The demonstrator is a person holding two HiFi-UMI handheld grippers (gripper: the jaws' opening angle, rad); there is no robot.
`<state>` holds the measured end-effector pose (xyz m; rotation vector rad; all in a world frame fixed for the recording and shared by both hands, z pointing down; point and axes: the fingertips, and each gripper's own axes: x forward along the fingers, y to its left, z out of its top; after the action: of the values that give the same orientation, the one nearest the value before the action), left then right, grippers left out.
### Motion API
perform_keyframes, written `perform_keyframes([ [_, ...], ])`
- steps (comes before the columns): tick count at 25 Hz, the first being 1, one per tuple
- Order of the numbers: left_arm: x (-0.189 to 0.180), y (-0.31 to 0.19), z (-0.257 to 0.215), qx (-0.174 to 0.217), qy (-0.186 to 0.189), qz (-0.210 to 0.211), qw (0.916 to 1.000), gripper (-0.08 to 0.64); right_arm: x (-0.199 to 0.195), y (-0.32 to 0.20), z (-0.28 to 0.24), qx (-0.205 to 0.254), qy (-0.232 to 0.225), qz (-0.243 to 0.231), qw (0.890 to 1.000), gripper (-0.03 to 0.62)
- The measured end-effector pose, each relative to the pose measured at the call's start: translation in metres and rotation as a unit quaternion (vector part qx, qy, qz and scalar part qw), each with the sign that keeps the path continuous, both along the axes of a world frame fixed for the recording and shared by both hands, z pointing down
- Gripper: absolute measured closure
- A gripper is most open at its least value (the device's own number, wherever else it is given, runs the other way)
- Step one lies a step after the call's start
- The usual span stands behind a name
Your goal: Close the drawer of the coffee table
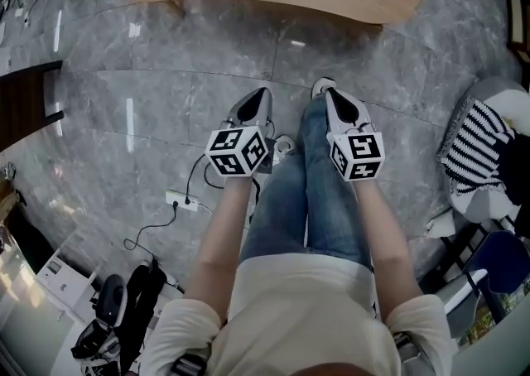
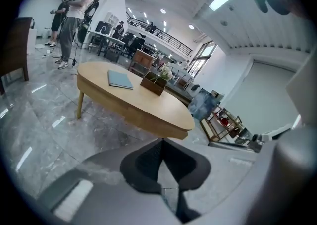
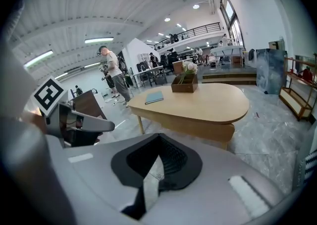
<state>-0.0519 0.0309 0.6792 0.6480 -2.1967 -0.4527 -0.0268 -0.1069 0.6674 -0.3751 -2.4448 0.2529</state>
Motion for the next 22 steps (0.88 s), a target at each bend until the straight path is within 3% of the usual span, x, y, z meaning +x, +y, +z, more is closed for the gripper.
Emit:
perform_keyframes([
  [12, 0.078, 0.026, -0.107, 0.023, -0.013, -0.006, 0.9996, 0.558, 0.069, 0.044, -0.120, -0.023, -0.029, -0.039, 0.999, 0.591],
  [22, 0.088, 0.022, -0.200, 0.036, -0.048, 0.012, 0.9981, 0.558, 0.084, 0.055, -0.208, -0.013, -0.061, -0.058, 0.996, 0.592],
])
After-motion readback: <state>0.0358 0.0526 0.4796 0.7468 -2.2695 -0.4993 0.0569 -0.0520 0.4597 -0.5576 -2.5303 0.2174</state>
